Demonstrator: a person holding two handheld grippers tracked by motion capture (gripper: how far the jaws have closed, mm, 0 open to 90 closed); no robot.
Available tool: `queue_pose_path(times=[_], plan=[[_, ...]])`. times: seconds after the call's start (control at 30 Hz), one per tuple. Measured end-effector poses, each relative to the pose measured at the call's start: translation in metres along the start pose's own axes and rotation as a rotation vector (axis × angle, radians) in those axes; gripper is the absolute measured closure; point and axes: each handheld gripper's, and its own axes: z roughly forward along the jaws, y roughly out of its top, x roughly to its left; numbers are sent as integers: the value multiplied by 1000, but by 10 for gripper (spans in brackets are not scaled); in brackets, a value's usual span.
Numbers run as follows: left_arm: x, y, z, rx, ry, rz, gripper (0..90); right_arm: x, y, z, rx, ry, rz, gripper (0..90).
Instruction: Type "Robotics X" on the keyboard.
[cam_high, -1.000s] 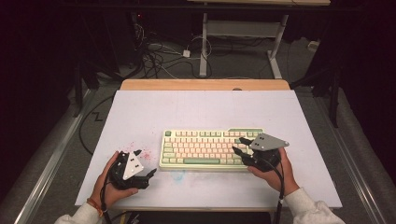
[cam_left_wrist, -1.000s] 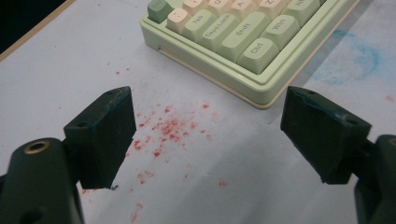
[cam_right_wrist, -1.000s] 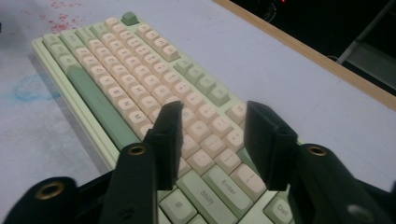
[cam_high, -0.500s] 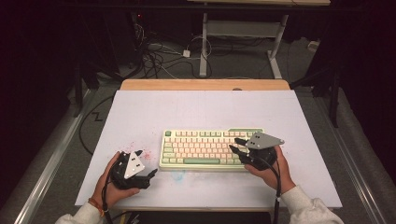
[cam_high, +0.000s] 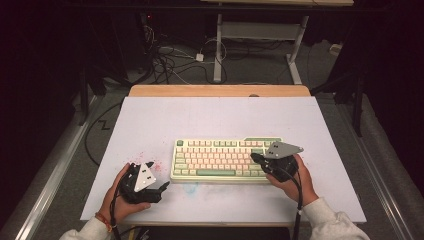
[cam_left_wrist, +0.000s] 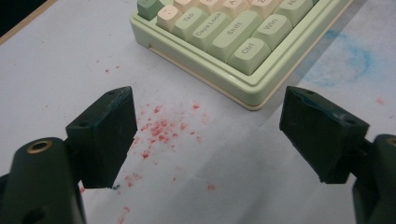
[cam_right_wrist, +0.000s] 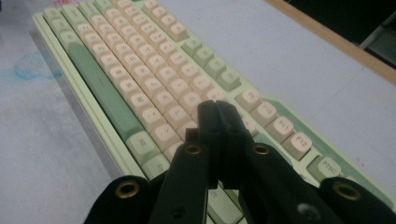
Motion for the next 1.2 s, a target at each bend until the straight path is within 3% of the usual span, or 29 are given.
queue_pose_path(times=[0.23,0.47,0.57,0.67,0.73,0.83,0.97,1.2], plan=[[0,0,1,4,-5,0,189,-5,-16,9,83,7,3,900],[1,0,-1,5,-1,-6,215,-8,-24,15,123,2,7,900],[4,1,-5,10,19,-37,300,-9,-26,18,138,5,13,900],[7,3,-12,-3,8,-59,416,-9,-28,19,136,9,21,900],[11,5,-17,-36,-24,-80,508,-8,-28,18,133,7,20,900],[13,8,-22,-35,-57,-105,706,-8,-29,18,129,9,22,900],[15,14,-26,-18,-76,-94,855,-7,-30,17,125,6,23,900],[19,29,-28,-2,-114,-91,877,-6,-31,17,116,1,26,900]])
